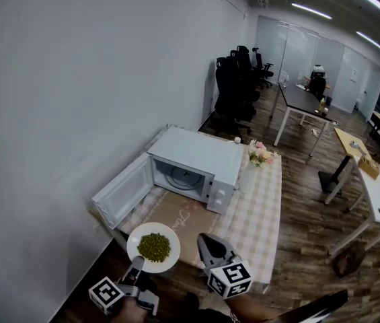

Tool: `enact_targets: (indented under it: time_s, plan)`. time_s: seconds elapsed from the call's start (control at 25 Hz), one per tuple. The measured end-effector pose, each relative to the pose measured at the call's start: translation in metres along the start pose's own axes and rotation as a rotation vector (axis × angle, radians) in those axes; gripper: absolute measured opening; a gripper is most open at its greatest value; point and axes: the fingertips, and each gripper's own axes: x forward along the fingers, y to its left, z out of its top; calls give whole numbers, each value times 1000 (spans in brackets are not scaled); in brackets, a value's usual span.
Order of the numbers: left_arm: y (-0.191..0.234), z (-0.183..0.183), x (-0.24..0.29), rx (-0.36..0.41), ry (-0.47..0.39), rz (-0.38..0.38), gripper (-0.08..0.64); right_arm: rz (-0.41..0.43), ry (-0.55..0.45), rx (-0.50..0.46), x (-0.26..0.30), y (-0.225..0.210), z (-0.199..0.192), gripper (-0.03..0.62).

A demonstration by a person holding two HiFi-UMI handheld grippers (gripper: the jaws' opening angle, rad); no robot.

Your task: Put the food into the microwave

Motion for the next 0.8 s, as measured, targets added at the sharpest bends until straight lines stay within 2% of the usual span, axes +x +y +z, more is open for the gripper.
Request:
enact_targets:
  time_s: [0.24, 0.6, 0.8]
  plan:
    - [11, 2, 45, -2, 7, 34, 23, 3, 1, 0, 32, -35, 2, 8]
    - [14, -1, 104, 10, 0, 81, 23, -36, -36, 4, 59, -96, 13, 8]
    - [15, -6, 138, 31, 15, 109, 23, 6, -25, 62, 72, -121, 14, 8]
